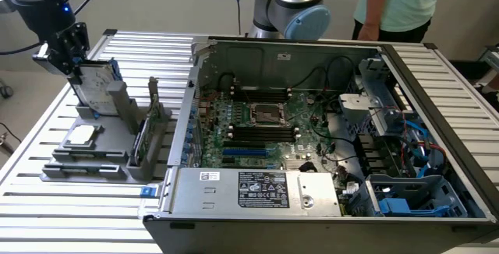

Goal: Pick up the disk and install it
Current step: 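Pick up the disk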

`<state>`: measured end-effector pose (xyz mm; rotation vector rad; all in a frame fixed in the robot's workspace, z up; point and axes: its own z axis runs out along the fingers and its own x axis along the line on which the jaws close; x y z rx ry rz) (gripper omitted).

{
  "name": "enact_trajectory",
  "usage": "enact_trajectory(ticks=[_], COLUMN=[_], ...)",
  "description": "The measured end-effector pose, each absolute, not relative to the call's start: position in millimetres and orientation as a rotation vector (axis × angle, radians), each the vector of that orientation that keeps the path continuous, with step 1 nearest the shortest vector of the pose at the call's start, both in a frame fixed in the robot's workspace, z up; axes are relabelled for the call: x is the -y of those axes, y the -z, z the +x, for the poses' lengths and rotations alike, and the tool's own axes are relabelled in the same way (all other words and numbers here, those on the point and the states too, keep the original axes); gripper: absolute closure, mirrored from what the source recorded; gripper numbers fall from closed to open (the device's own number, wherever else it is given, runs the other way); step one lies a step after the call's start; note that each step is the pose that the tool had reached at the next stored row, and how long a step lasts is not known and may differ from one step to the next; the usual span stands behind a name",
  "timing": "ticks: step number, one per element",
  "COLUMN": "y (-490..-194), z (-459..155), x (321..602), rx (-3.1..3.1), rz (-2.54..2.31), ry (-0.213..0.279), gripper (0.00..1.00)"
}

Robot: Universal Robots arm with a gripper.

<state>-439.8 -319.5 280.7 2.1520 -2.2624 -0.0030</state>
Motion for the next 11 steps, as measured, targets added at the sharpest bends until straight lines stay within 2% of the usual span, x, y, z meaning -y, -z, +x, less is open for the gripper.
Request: enact_trajectory(ticks=[3, 4, 11], y=[-280.7, -280.7, -280.6], z=[-439.8, -439.8, -439.8], x=[319.6, 319.6, 319.7], rx=[2.262, 2.262, 2.262], rz=[2.152, 2.152, 2.152], ry=[0.003, 0.003, 0.002], gripper=[0.58, 0.65, 0.67])
